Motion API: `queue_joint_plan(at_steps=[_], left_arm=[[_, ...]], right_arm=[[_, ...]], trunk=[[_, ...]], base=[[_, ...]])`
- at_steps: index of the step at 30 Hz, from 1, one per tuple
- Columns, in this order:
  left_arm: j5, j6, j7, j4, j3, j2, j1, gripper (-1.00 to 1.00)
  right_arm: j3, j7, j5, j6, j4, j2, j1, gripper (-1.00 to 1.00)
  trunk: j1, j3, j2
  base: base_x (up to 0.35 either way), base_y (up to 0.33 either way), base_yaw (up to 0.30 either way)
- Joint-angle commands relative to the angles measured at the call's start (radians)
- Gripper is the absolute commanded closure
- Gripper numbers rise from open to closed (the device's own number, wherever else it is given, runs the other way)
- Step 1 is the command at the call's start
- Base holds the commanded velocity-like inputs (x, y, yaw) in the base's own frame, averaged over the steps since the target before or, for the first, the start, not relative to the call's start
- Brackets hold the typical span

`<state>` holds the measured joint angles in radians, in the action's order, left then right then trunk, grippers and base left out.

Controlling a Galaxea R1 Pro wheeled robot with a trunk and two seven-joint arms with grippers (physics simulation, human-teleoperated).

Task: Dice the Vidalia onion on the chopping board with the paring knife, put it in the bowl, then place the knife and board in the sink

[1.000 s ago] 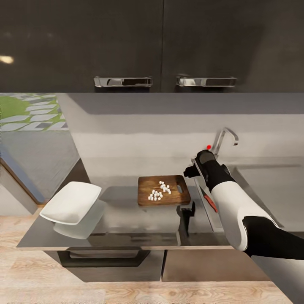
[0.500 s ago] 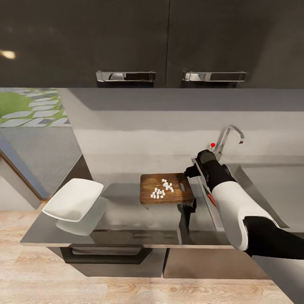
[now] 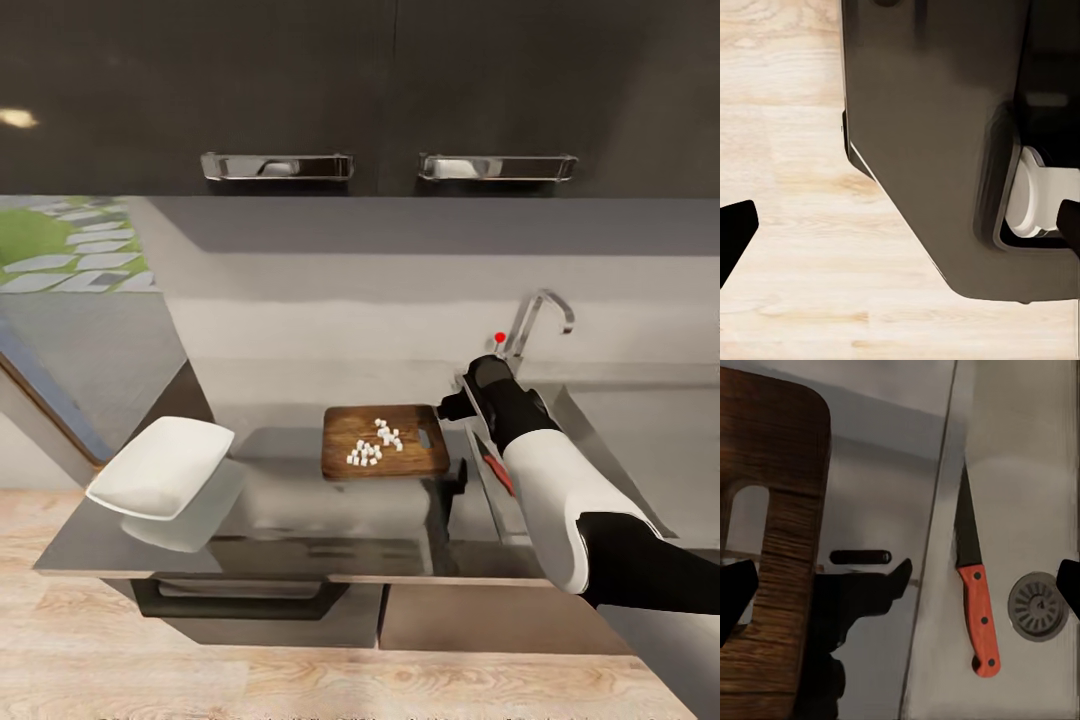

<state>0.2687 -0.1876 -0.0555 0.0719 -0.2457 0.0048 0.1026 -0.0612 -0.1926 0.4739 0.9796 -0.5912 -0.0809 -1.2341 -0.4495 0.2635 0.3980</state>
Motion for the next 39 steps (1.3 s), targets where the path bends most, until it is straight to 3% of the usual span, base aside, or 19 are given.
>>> queue_joint_plan(at_steps=[1, 20, 39], left_arm=[[0.010, -0.007, -0.006, 0.005, -0.007, 0.000, 0.002, -1.00], [0.010, -0.007, -0.006, 0.004, -0.007, 0.000, 0.002, -1.00], [0.011, -0.007, -0.006, 0.005, -0.007, 0.000, 0.002, -1.00]], right_arm=[[-0.006, -0.008, 0.011, 0.002, -0.001, -0.001, -0.001, -1.00], [-0.005, -0.008, 0.009, 0.002, -0.001, -0.002, -0.001, -1.00], [-0.011, -0.010, 0.007, 0.003, -0.006, -0.009, -0.001, -1.00]], trunk=[[-0.001, 0.003, 0.002], [-0.001, 0.032, 0.002], [-0.001, 0.034, 0.002]], base=[[0.000, -0.114, 0.000], [0.000, -0.010, 0.000], [0.000, 0.000, 0.000]])
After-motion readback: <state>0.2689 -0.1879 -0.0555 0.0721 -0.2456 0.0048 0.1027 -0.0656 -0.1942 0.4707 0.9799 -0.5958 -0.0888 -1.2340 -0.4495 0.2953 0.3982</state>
